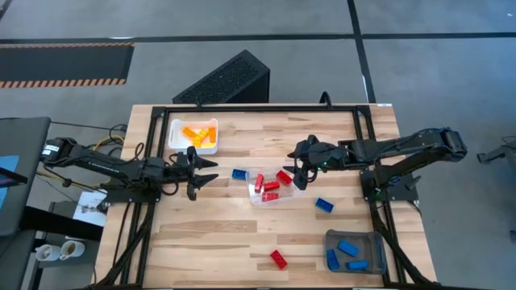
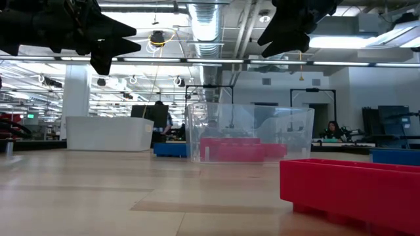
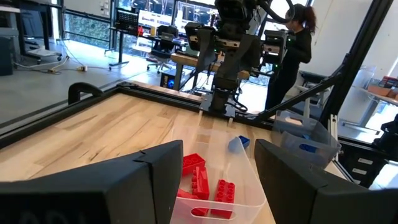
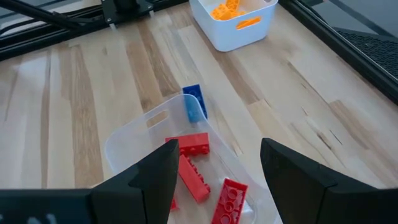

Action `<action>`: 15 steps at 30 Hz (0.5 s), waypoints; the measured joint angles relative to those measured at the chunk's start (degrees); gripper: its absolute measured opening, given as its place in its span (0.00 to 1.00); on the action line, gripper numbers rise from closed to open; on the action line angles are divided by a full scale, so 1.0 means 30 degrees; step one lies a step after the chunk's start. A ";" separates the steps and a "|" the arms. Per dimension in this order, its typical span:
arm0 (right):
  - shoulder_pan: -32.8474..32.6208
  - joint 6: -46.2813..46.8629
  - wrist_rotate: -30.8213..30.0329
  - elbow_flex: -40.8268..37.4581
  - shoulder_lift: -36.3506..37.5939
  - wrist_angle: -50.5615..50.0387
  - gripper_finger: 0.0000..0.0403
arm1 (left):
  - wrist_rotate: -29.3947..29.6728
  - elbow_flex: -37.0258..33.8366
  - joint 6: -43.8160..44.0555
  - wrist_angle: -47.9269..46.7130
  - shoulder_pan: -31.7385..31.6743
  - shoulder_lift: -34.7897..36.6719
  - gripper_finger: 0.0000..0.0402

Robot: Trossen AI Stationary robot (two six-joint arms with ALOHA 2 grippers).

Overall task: Sort & place blocks by color
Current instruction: Put the blue game piece into the black bin

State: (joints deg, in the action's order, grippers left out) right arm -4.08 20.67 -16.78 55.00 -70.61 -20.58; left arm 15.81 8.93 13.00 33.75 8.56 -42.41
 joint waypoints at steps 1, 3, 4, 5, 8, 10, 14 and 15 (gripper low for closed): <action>0.0002 0.0005 0.0007 0.0000 0.0000 0.0000 0.62 | 0.0007 0.0000 0.0004 0.0001 0.0000 0.0000 0.45; 0.0002 -0.0002 0.0012 0.0000 0.0000 0.0000 0.62 | 0.0000 0.0000 0.0004 -0.0004 0.0000 0.0000 0.45; 0.0002 -0.0002 0.0015 0.0000 0.0000 0.0000 0.62 | 0.0000 0.0000 0.0007 -0.0004 0.0000 0.0000 0.45; 0.0002 -0.0002 0.0015 0.0000 0.0000 0.0000 0.62 | 0.0000 0.0000 0.0011 -0.0004 0.0000 0.0000 0.45; 0.0002 -0.0009 0.0015 0.0000 0.0000 0.0000 0.62 | 0.0000 0.0000 0.0019 -0.0004 0.0000 0.0000 0.45; 0.0002 -0.0009 0.0019 0.0000 0.0000 0.0002 0.62 | -0.0006 0.0004 0.0038 -0.0004 0.0000 0.0000 0.45; 0.0002 -0.0009 0.0029 0.0000 0.0000 0.0000 0.62 | -0.0007 0.0007 0.0106 -0.0004 0.0000 0.0000 0.45; 0.0002 -0.0009 0.0029 0.0000 0.0000 0.0006 0.62 | -0.0007 0.0007 0.0109 0.0001 0.0000 0.0000 0.45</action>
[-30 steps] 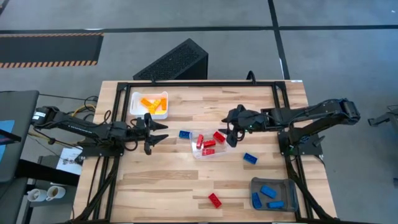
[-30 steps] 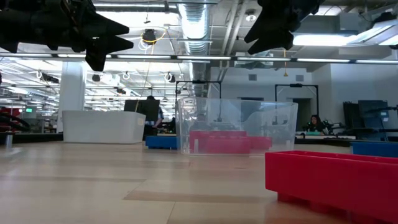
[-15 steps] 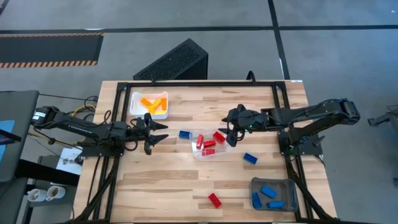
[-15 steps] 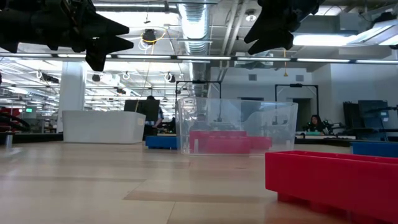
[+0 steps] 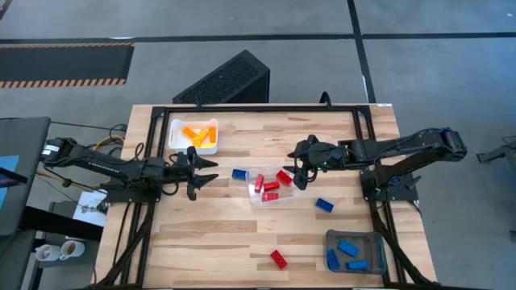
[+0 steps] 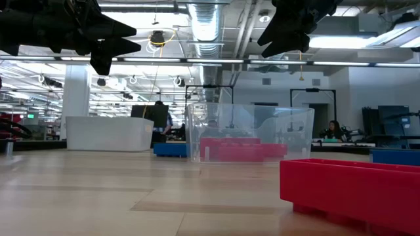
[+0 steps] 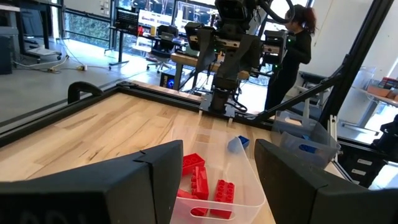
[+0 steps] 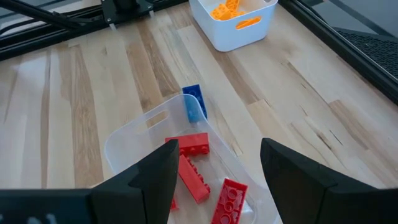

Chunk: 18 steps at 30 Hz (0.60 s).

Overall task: Sort & place blocks by color
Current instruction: Put the blue game piece into the black bin

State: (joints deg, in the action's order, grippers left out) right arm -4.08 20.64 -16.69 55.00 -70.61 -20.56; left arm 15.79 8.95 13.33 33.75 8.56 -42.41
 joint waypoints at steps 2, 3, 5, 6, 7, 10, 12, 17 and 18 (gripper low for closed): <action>0.0000 0.0000 0.0000 0.0000 0.0000 -0.0006 0.62 | 0.0000 0.0000 -0.0003 -0.0005 -0.0004 0.0000 0.45; -0.0003 0.0000 0.0007 0.0000 0.0000 -0.0006 0.62 | 0.0000 0.0000 -0.0003 0.0001 -0.0007 0.0000 0.45; -0.0007 0.0001 0.0008 0.0000 0.0000 -0.0006 0.62 | 0.0000 0.0000 0.0005 0.0002 -0.0007 0.0000 0.45; -0.0021 0.0021 0.0014 0.0000 0.0000 -0.0006 0.62 | 0.0000 0.0000 0.0005 -0.0005 -0.0007 0.0000 0.45; -0.0022 0.0093 0.0021 0.0000 0.0000 -0.0022 0.62 | 0.0000 0.0000 0.0005 0.0001 -0.0007 0.0000 0.45; -0.0022 0.0248 0.0052 0.0000 0.0000 -0.0194 0.62 | 0.0002 0.0000 0.0005 0.0106 -0.0007 0.0000 0.45; -0.0022 0.0258 0.0073 0.0000 0.0000 -0.0359 0.62 | 0.0076 0.0000 0.0005 0.0186 -0.0007 0.0000 0.45; -0.0022 0.0313 0.0073 0.0000 0.0000 -0.0589 0.62 | 0.0495 0.0000 -0.0093 0.0781 -0.0010 0.0000 0.45; -0.0022 0.0313 0.0073 0.0000 0.0000 -0.0588 0.62 | 0.0495 0.0007 -0.0224 0.1068 -0.0007 0.0007 0.45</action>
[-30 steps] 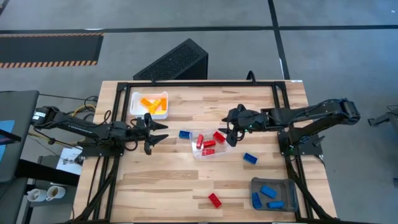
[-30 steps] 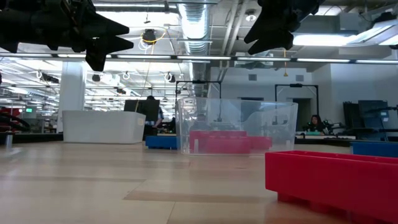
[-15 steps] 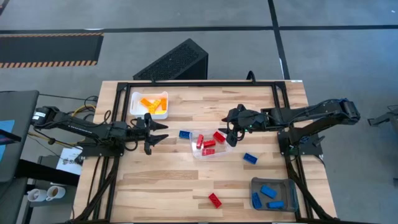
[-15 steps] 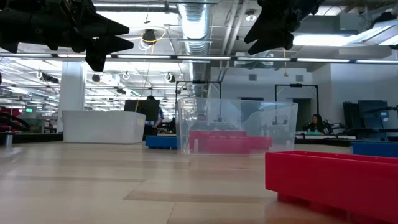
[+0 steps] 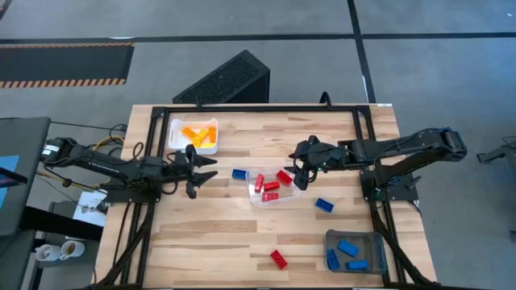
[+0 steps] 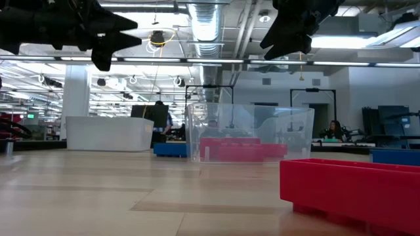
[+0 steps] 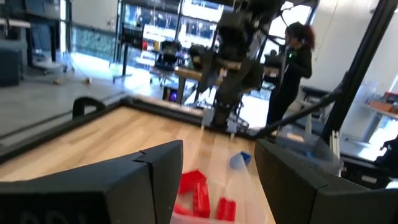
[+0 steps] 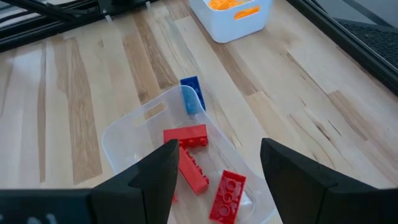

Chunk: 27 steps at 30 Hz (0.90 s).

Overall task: Sort & place blocks by color
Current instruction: Put the blue game piece into the black bin

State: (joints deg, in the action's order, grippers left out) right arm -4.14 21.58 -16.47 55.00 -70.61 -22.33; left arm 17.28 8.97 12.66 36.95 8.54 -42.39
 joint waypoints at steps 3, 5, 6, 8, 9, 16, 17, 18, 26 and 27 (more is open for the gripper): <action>0.0015 -0.0015 0.0000 0.0000 0.0000 -0.0007 0.62 | 0.0007 0.0002 -0.0475 0.0751 0.0000 -0.0004 0.45; 0.0015 -0.0029 -0.0001 0.0000 0.0000 -0.0073 0.62 | 0.0010 0.0007 -0.0899 0.1230 0.0000 0.0000 0.45; 0.0015 -0.0036 -0.0007 0.0000 0.0000 -0.0167 0.62 | 0.0015 0.0007 -0.0989 0.1293 0.0000 0.0000 0.45; 0.0015 -0.0055 -0.0007 0.0000 0.0000 -0.0412 0.62 | -0.0021 0.0007 -0.1025 0.1151 0.0000 0.0000 0.45; 0.0015 -0.0051 -0.0007 0.0000 0.0000 -0.0480 0.62 | -0.0059 0.0007 -0.0986 0.1031 0.0000 0.0000 0.45; 0.0015 0.0169 -0.0029 0.0000 0.0000 -0.0350 0.62 | -0.0543 0.0007 0.0026 0.0579 0.0029 -0.0818 0.45; 0.0015 0.0252 -0.0029 0.0000 0.0000 -0.0357 0.62 | -0.0539 0.0007 0.0109 0.0640 0.0029 -0.1013 0.45; -0.0001 0.0297 -0.0029 0.0000 0.0000 -0.0363 0.62 | -0.0545 0.0007 0.0172 0.0718 0.0028 -0.1182 0.45; -0.0880 0.0365 -0.0058 0.0000 0.0007 -0.1167 0.62 | -0.1562 0.0015 0.1180 0.2180 0.0029 -0.2301 0.45; -0.1039 0.0399 -0.0065 0.0000 0.0007 -0.1422 0.62 | -0.1735 0.0015 0.1317 0.2268 0.0029 -0.2394 0.45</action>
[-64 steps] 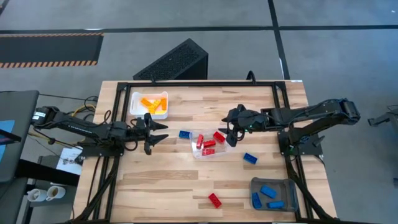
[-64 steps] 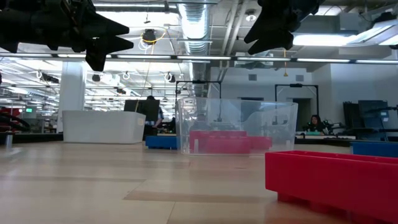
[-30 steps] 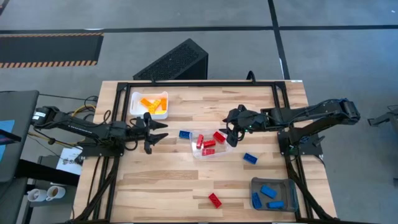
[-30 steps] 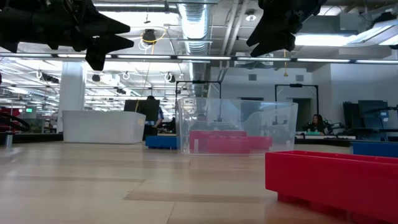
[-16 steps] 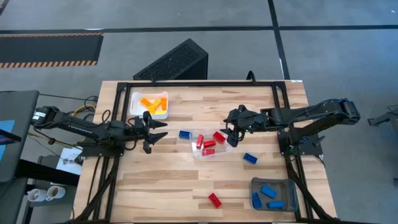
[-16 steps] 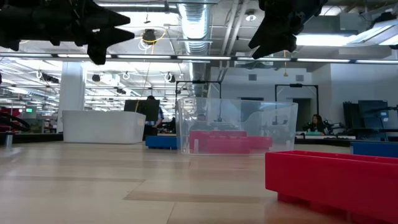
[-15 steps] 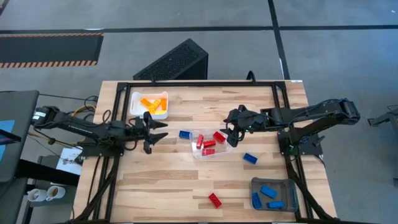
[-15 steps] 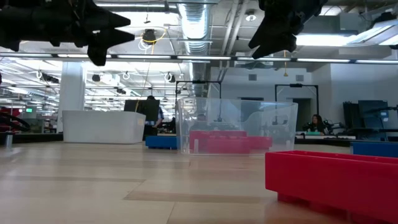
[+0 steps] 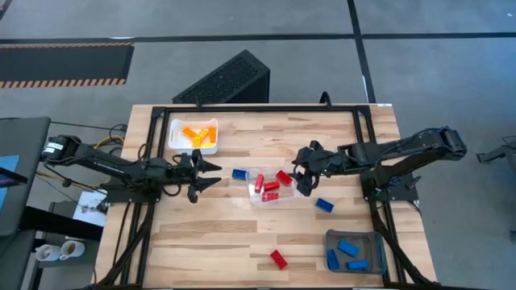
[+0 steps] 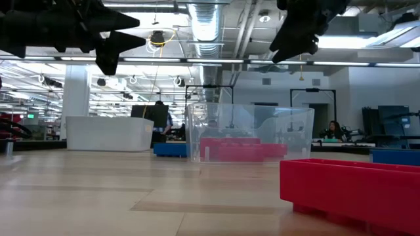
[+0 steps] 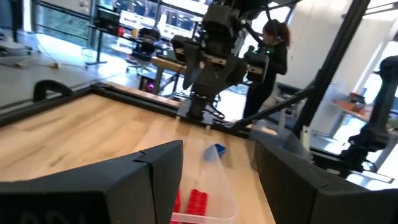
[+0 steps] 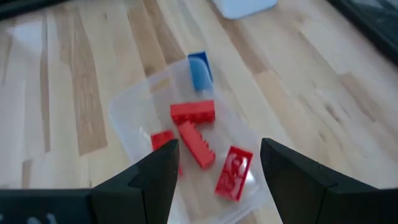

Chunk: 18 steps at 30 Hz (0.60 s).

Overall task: Sort & place blocks by color
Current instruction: Put the blue game piece into the black bin

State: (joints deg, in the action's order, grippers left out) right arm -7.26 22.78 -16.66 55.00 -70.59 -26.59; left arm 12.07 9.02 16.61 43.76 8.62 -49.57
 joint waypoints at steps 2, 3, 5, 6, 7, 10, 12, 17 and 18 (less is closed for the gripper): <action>-0.0294 0.0509 0.0000 0.0000 0.0000 -0.0597 0.62 | -0.0268 0.0000 0.0253 0.0111 0.0000 -0.0167 0.45; -0.0446 0.0870 0.0007 0.0000 0.0000 -0.0995 0.62 | -0.0316 0.0000 0.0369 0.0181 0.0000 -0.0260 0.45; -0.0772 0.1567 0.0009 0.0000 0.0000 -0.1620 0.62 | -0.0320 0.0000 0.0532 0.0200 0.0029 -0.0417 0.45; -0.0951 0.1868 0.0004 0.0000 0.0000 -0.1889 0.62 | -0.0307 0.0000 0.0558 0.0221 0.0070 -0.0498 0.45; -0.1117 0.2110 -0.0029 0.0000 0.0000 -0.2137 0.62 | -0.0225 0.0000 0.0558 0.0302 0.0138 -0.0608 0.45; -0.1631 0.2420 -0.0282 0.0000 0.0000 -0.2438 0.62 | 0.0019 0.0000 0.0565 0.0300 0.0260 -0.0809 0.45; -0.1919 0.2445 -0.0515 0.0000 0.0000 -0.2510 0.62 | 0.0143 0.0000 0.0565 0.0311 0.0291 -0.0980 0.45; -0.2080 0.2652 -0.0532 0.0000 0.0000 -0.2505 0.62 | 0.0197 0.0000 0.0650 0.0310 0.0291 -0.1023 0.45; -0.2074 0.2805 -0.0553 0.0000 0.0000 -0.2497 0.62 | 0.0197 -0.0001 0.0719 0.0317 0.0294 -0.1023 0.45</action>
State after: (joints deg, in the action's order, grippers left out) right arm -13.48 31.20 -18.32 55.00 -70.59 -34.09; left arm 12.67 9.01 18.77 44.71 9.50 -52.64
